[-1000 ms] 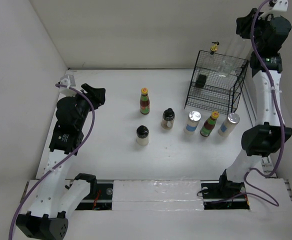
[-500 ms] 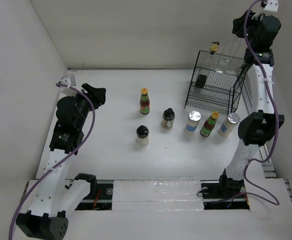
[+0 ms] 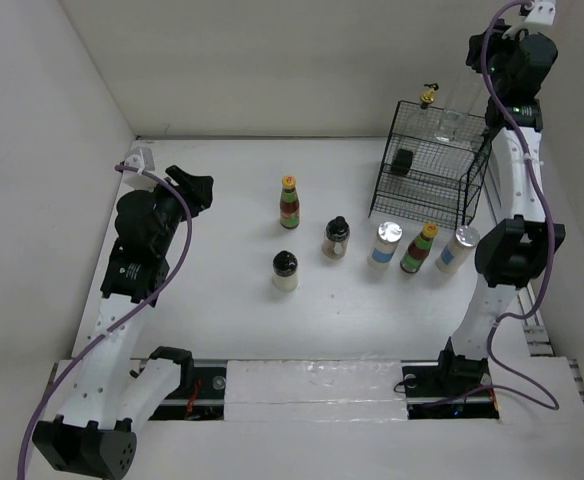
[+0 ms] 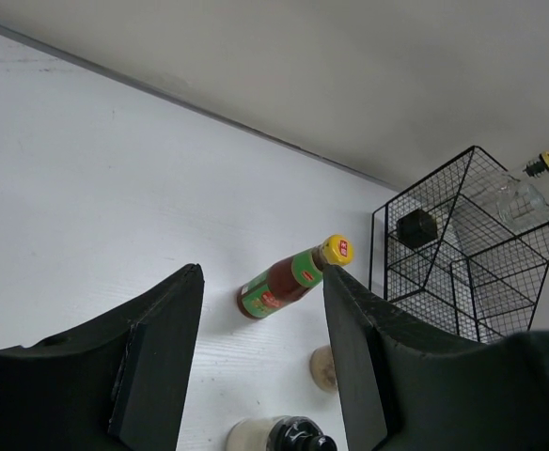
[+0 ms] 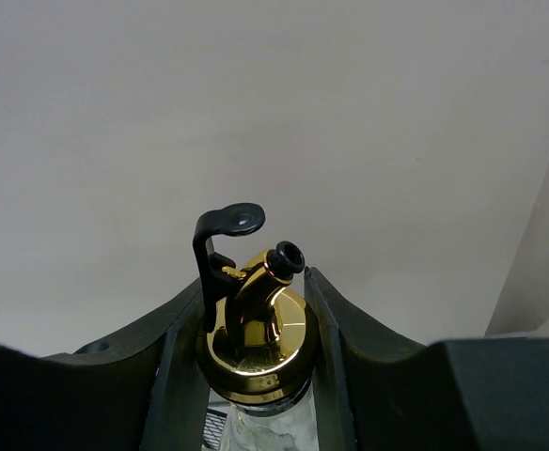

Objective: Organize the condiment bottles

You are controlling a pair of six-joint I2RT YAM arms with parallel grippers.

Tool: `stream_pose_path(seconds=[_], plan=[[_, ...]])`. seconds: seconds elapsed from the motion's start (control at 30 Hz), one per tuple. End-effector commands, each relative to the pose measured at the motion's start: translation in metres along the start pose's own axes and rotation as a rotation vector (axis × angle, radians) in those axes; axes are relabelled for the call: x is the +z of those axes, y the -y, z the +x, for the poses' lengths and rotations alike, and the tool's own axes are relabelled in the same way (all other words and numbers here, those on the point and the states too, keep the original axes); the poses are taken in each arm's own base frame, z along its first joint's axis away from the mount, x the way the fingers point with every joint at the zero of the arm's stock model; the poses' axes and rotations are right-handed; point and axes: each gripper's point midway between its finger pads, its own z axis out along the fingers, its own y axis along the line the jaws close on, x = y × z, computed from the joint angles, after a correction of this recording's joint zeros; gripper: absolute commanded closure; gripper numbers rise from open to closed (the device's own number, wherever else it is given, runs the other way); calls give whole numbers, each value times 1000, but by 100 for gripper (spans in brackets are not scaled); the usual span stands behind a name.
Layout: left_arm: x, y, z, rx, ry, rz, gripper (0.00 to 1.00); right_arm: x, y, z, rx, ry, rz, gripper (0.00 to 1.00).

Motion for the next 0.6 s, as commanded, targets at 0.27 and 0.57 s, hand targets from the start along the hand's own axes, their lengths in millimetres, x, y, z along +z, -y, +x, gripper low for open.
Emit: stream_pose_path(seconds=[0.27,0.57], plan=[[-3,16,-22,11,60,59,50,-10,-10,-22,-33,174,-26,100],[-3,18,-21,11,54,68,50,-24,-8,54,-22,61,8,100]])
